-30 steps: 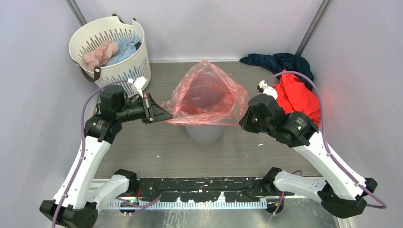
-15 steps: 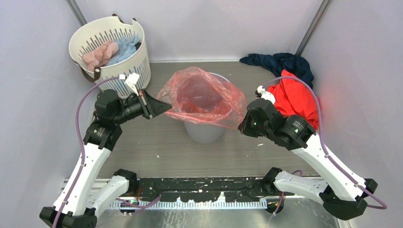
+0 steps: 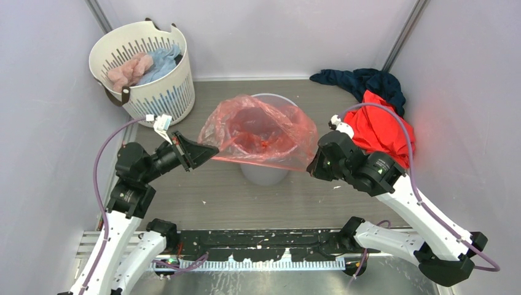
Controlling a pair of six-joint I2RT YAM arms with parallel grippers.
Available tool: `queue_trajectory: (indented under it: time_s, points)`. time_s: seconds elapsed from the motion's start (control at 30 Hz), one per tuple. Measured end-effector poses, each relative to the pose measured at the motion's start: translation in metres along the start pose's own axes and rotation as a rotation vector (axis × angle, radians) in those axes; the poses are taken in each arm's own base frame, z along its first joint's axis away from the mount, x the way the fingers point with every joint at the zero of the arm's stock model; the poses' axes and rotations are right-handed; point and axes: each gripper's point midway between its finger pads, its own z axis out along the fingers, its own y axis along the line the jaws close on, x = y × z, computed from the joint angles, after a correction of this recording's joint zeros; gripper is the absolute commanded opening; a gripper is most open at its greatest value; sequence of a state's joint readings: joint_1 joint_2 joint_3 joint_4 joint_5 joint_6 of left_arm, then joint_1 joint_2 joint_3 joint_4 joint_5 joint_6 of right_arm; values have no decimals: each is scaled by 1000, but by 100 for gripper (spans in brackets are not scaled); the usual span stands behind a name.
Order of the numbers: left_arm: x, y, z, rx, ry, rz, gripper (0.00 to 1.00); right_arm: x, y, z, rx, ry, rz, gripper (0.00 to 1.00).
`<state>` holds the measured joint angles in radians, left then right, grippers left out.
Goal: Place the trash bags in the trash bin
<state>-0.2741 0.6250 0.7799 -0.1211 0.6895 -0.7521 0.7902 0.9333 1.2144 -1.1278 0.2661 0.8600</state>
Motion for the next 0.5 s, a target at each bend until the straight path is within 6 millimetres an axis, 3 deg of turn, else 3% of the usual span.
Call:
queue_trajectory:
  time_s: [0.17, 0.5]
  points:
    - [11, 7, -1, 0, 7, -12, 0, 4, -3, 5, 12, 9, 1, 1]
    - [30, 50, 23, -67, 75, -100, 0, 8, -9, 17, 61, 19, -10, 1]
